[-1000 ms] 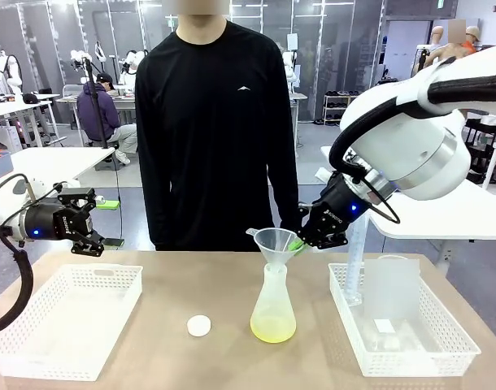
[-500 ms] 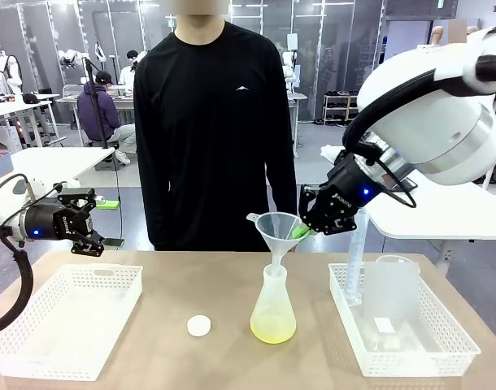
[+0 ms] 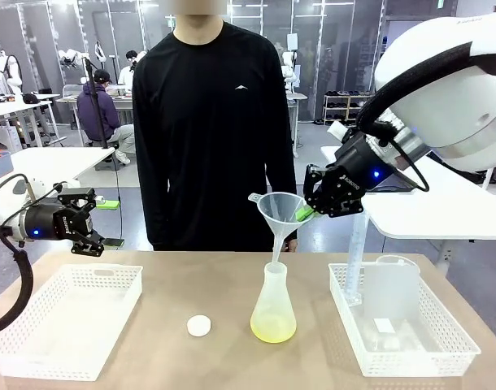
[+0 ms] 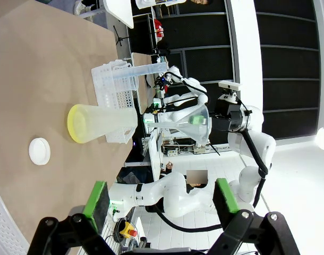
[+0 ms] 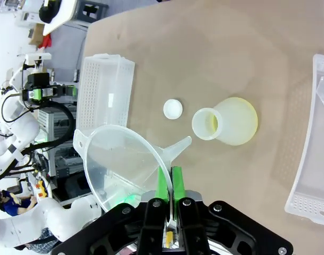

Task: Prepare the solutions needed for the experiment.
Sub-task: Once the solution is in the Big flask , pick up the Plastic Funnel and place it back into the right Organizing basket, then when the human places the Big flask in the center of the table, pick up the Big flask and place it in the left Organizing basket.

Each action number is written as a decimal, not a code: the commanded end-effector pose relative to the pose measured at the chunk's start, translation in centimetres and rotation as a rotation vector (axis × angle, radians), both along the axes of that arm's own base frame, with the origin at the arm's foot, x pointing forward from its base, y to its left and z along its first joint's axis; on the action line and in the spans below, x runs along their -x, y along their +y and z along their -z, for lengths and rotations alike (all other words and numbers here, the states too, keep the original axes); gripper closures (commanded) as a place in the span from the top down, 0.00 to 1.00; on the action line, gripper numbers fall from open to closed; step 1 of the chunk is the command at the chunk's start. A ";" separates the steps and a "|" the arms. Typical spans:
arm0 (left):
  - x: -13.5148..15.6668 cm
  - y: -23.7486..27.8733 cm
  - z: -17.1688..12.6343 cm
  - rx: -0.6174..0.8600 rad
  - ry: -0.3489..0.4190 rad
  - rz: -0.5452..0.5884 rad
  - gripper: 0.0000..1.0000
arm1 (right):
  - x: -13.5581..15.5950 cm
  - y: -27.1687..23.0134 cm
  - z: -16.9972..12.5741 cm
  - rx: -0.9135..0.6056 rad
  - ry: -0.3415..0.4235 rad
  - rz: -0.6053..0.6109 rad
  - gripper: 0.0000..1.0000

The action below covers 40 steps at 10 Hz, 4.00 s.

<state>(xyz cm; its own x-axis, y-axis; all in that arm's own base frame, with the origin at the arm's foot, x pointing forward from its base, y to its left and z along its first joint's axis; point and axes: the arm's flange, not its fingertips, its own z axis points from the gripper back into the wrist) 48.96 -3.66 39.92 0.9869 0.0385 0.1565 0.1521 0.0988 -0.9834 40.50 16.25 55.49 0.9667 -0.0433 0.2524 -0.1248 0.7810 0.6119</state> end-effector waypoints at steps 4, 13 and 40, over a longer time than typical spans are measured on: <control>0.0 -0.1 -0.2 -0.004 0.009 -0.004 1.00 | 1.2 -2.7 0.2 -0.015 -0.003 -0.039 0.00; 0.0 -0.1 -0.2 -0.004 0.009 -0.004 1.00 | 2.1 -20.2 0.1 -0.014 0.121 0.153 0.00; 0.0 -0.1 -0.2 -0.004 0.009 -0.004 1.00 | -3.3 -18.5 16.2 0.193 0.430 0.236 0.62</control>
<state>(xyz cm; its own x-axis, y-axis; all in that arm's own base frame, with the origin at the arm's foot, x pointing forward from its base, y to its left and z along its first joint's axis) 48.96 -3.65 39.92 0.9869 0.0388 0.1565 0.1521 0.0988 -0.9834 43.92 -2.39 39.07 0.9533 -0.2652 -0.1447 0.3017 0.8603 0.4109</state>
